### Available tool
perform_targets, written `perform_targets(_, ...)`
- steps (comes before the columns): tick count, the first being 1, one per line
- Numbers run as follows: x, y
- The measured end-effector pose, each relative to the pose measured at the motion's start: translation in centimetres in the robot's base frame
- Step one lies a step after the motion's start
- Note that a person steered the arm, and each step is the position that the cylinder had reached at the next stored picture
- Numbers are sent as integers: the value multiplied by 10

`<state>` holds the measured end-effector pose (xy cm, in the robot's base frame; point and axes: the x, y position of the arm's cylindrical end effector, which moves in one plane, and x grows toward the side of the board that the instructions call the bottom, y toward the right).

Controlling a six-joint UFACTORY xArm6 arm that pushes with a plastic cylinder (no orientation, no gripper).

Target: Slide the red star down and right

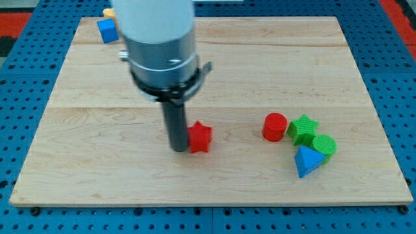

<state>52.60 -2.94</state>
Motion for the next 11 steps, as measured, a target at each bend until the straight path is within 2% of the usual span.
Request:
perform_targets(1, -5, -12)
perform_targets(3, -17, 32)
perform_targets(4, -19, 25)
perform_targets(5, -46, 22)
perform_targets(6, -35, 60)
perform_targets(8, 14, 58)
perform_targets(11, 23, 132)
